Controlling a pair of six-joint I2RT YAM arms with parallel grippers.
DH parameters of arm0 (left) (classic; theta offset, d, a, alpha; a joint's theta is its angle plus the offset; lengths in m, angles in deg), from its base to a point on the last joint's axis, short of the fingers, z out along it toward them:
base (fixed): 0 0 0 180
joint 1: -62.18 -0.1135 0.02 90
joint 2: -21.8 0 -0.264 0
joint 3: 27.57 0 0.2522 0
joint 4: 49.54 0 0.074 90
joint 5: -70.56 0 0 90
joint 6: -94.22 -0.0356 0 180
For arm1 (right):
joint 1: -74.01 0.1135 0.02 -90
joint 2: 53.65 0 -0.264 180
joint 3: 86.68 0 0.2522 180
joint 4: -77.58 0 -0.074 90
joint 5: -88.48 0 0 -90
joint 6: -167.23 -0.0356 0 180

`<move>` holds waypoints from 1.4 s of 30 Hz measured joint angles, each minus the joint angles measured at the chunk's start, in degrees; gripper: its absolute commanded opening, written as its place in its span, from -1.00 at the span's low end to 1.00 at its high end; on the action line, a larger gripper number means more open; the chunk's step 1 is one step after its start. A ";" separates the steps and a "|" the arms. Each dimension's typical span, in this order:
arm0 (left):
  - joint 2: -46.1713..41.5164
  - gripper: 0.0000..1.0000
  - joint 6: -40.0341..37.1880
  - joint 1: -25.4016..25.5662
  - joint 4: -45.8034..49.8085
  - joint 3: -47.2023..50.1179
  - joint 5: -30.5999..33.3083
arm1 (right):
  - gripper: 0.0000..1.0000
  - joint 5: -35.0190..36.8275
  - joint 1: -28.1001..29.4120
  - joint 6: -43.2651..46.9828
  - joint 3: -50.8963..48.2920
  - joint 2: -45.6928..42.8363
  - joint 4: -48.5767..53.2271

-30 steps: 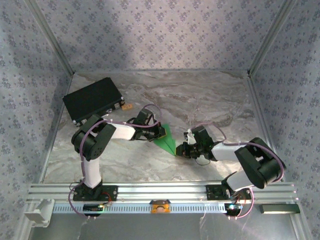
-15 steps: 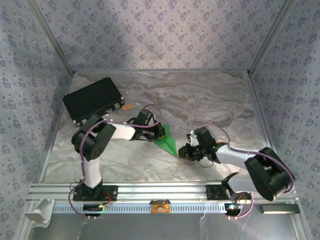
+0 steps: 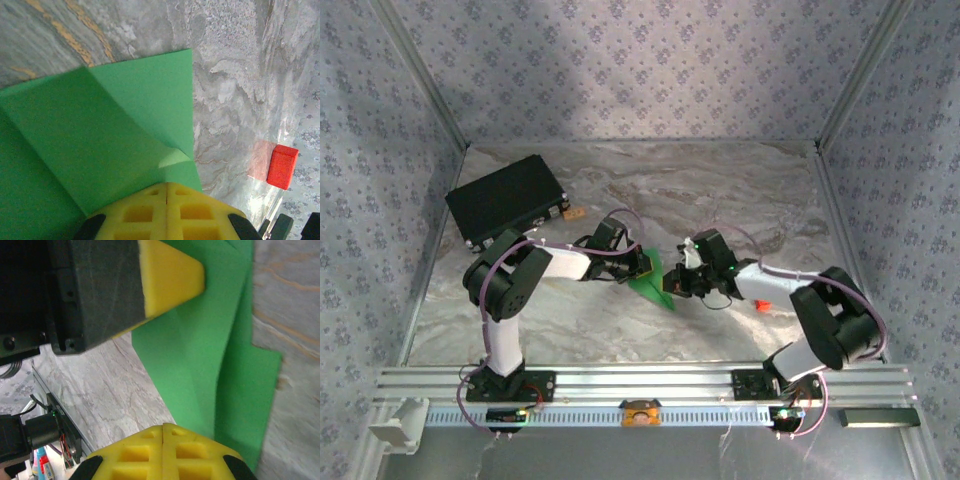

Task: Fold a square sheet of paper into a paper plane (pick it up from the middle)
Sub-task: Fourth fold the wing at the center of the table.

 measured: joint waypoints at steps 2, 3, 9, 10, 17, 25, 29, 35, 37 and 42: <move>0.00 -0.97 0.00 0.00 0.00 0.00 0.00 | -0.92 0.00 0.70 0.39 1.66 2.25 0.02; 0.00 -0.97 0.00 0.00 0.00 0.00 0.00 | -0.92 0.13 1.11 0.55 2.54 3.52 0.11; 0.00 -0.97 -0.02 0.00 0.00 0.00 0.00 | -0.92 2.45 2.62 2.12 4.81 7.69 2.12; 0.00 -0.97 -0.02 0.00 0.02 0.00 0.00 | -0.92 2.69 2.60 2.21 4.76 8.07 2.27; 0.00 -0.97 -0.07 0.00 0.02 0.00 0.02 | -0.92 2.84 2.54 2.51 2.38 8.46 -0.11; 0.00 -0.98 -0.26 -0.04 0.07 0.00 0.00 | -0.88 2.36 2.34 2.49 -0.33 7.65 -4.55; 0.00 -0.98 -0.26 -0.13 0.20 0.00 -0.26 | -0.86 2.60 2.34 2.54 -1.90 6.16 -4.96; 0.02 -0.98 -0.26 -0.28 0.26 0.00 -0.66 | -0.85 3.04 2.32 2.93 -5.27 2.38 -3.89; 0.02 -0.99 -0.26 -0.28 0.26 0.00 -0.68 | -0.85 3.13 2.16 2.97 -6.54 0.98 -3.61; 0.02 -0.99 -0.26 -0.28 0.28 0.09 -0.87 | -0.86 3.87 1.88 2.51 -11.06 -3.28 -4.68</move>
